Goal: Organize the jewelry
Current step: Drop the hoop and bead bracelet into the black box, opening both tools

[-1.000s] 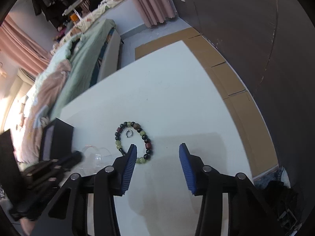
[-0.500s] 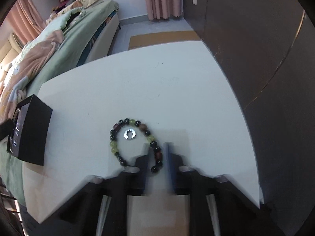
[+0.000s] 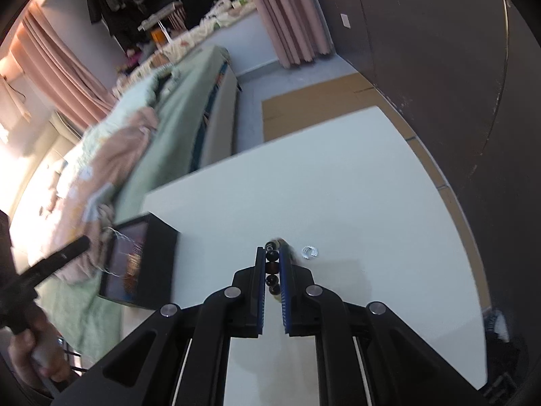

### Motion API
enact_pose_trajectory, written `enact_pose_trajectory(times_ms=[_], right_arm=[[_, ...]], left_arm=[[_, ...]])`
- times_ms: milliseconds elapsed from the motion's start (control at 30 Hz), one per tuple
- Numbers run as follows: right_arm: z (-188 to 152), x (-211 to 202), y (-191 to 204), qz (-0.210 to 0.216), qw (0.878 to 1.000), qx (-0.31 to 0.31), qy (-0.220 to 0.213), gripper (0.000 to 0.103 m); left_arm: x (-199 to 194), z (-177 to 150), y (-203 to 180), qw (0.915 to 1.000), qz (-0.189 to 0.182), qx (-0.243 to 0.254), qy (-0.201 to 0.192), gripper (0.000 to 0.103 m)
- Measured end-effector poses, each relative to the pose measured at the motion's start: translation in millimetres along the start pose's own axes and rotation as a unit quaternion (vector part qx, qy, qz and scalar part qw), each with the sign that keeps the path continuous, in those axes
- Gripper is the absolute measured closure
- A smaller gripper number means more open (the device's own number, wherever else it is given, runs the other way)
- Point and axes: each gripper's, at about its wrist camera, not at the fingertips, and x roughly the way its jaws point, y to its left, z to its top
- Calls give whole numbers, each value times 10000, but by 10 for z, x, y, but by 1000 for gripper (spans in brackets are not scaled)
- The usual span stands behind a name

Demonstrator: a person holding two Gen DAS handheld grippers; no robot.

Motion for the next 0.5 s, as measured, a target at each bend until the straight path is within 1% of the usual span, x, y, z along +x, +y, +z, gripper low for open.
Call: enact_pose_trajectory(times_ms=[33, 200, 300, 500], right_arm=[[9, -22, 33, 84, 10000, 9, -48, 95], [37, -116, 292, 439, 9985, -79, -314, 95], [34, -168, 432, 612, 9970, -167, -442, 95], [45, -216, 749, 932, 9931, -349, -614, 95]], left_arm=[[-33, -14, 31, 10000, 5, -13, -71, 32], [-79, -75, 211, 9999, 70, -81, -9, 31], [-139, -105, 304, 9999, 66, -136, -79, 23], [-202, -167, 466, 9997, 82, -220, -118, 17]])
